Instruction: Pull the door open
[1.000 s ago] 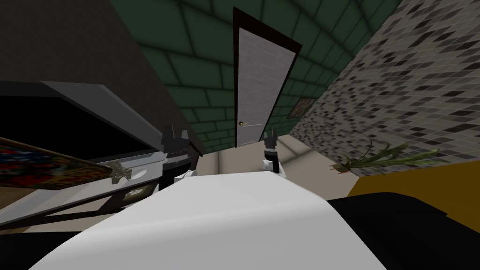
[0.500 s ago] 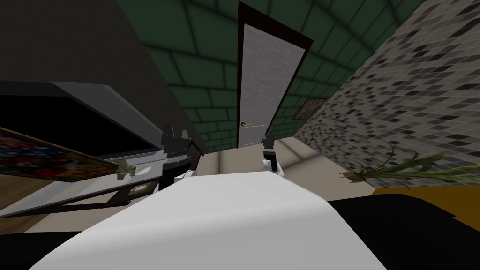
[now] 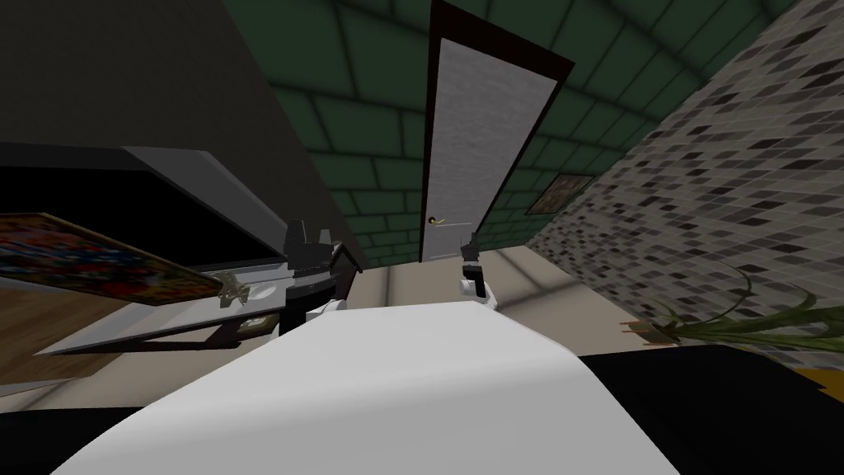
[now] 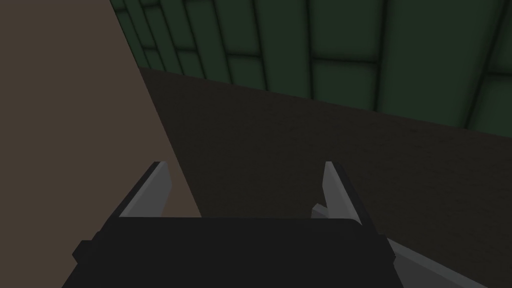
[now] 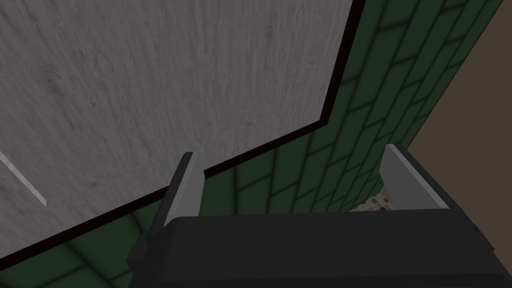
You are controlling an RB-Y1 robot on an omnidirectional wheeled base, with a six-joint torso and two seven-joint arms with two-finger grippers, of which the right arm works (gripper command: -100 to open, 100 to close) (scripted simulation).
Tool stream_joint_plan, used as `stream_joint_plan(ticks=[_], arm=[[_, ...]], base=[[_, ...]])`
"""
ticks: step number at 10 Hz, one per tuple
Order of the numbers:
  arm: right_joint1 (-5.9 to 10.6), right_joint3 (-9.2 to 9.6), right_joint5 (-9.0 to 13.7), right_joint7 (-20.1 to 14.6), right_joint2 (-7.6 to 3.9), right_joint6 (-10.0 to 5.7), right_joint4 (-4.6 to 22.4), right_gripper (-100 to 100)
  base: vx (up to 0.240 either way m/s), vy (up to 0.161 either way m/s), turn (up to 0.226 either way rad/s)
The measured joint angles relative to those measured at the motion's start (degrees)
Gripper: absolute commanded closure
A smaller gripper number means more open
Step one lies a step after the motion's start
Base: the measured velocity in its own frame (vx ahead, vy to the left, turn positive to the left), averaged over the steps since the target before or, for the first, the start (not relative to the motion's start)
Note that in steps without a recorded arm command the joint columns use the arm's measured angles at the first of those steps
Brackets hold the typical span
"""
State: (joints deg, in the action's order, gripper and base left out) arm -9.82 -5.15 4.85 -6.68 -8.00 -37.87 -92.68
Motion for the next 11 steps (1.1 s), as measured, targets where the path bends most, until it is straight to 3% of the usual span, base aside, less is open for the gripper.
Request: stream_joint_plan(ticks=[5, 9, 11], arm=[[2.44, -0.65, 0.1, 0.5, -0.71, -0.33, 6.6, -100], [5.81, -1.53, 0.3, 1.0, -1.7, -0.77, 13.8, -100], [6.48, -1.82, 0.3, 1.2, -2.11, -1.23, 16.7, -100]], base=[[0.043, -0.023, 0.083], [0.064, -0.037, 0.132], [0.051, -0.029, 0.078]])
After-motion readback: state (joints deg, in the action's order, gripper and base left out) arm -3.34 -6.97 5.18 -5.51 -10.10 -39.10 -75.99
